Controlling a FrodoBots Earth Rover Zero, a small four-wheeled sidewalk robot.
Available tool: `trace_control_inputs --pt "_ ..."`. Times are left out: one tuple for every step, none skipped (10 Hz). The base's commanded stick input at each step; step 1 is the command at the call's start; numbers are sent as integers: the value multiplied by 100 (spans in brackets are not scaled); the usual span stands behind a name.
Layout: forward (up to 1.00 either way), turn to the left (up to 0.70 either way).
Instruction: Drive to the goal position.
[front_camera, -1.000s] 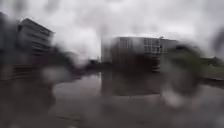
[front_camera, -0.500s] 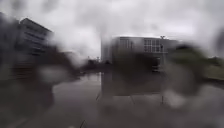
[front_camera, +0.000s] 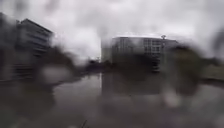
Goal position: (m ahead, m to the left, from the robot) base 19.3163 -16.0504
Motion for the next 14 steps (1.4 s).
trace_control_inputs --pt "95 0" --pt "95 0" --pt "95 0" --pt "95 0" --pt "96 0" --pt "96 0" --pt "98 -2" --pt "100 -34" --pt "100 -38" --pt "100 -10" --pt "100 0" --pt "100 0" --pt "100 0" --pt "99 0"
